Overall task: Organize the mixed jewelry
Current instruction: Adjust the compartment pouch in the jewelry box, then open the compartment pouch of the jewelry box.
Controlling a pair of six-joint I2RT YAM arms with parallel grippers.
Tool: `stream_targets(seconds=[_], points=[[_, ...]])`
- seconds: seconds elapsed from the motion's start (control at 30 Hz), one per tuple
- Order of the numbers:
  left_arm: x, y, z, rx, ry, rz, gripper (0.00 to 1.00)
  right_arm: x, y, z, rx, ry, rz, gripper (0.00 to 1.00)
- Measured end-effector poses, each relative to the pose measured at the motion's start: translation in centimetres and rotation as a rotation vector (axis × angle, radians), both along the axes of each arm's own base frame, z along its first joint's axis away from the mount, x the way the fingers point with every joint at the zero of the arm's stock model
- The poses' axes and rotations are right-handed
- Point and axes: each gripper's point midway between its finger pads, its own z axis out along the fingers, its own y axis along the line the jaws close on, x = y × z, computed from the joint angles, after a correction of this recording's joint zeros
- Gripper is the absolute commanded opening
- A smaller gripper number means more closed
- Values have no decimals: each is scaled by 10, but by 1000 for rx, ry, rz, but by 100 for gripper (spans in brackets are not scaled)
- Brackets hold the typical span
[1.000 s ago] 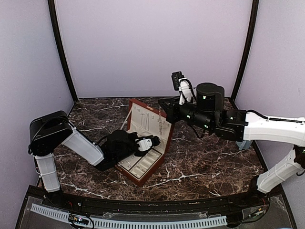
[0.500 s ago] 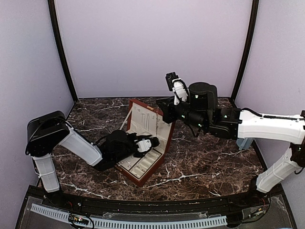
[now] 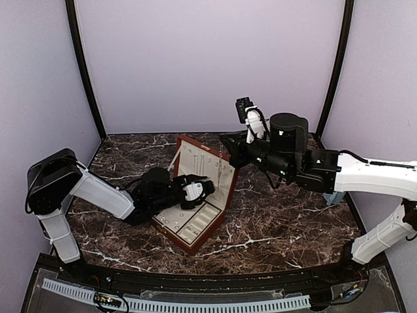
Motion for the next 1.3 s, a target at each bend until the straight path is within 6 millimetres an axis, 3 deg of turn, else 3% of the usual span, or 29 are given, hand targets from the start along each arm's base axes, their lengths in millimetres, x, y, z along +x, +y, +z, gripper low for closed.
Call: stream_targets(seconds=[0.27, 0.4, 0.87, 1.3], points=[[7, -14, -1, 9, 6, -30, 47, -7, -3, -6, 23, 23, 23, 0], [10, -13, -4, 19, 15, -30, 43, -9, -1, -9, 38, 36, 35, 0], [14, -12, -21, 42, 42, -23, 42, -12, 3, -4, 72, 42, 61, 0], [20, -12, -25, 49, 45, -10, 27, -12, 3, -4, 76, 48, 64, 0]])
